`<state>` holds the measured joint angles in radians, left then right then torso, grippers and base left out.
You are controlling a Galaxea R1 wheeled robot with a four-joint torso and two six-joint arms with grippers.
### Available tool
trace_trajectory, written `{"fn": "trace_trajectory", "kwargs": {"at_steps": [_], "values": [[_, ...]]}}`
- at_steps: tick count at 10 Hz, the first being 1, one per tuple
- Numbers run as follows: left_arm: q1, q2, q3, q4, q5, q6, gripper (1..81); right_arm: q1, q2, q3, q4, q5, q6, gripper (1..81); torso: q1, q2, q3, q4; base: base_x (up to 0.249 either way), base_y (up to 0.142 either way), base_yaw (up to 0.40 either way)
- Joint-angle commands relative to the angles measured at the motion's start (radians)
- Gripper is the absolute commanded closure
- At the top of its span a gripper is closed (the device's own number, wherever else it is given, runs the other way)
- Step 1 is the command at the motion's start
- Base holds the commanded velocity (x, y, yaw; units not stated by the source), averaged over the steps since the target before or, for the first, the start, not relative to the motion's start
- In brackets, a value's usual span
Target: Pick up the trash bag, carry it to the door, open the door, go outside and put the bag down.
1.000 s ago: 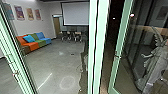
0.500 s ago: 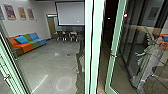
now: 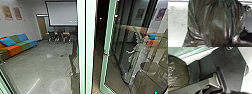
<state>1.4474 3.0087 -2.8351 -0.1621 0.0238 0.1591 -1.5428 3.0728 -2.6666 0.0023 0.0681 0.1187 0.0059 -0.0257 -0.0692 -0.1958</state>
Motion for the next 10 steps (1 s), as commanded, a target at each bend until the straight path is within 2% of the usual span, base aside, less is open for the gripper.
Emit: {"fn": "trace_trajectory", "kwargs": {"at_steps": [1, 7, 10], "values": [[-0.054, -0.007, -0.006, -0.002, 0.054, 0.003, 81.1, 0.048, 0.014, 0.010, -0.012, -0.056, -0.005, 1.0, 0.000, 0.000, 0.000, 0.000, 0.000, 0.000, -0.198], [-0.054, -0.005, -0.006, 0.004, 0.054, 0.003, 81.1, 0.048, 0.014, 0.008, -0.010, -0.056, -0.005, 1.0, 0.000, 0.000, 0.000, 0.000, 0.000, 0.000, -0.204], [-0.054, -0.007, -0.006, 0.001, 0.054, 0.003, 81.1, 0.051, 0.014, 0.007, -0.010, -0.056, -0.005, 1.0, 0.000, 0.000, 0.000, 0.000, 0.000, 0.000, -0.094]]}}
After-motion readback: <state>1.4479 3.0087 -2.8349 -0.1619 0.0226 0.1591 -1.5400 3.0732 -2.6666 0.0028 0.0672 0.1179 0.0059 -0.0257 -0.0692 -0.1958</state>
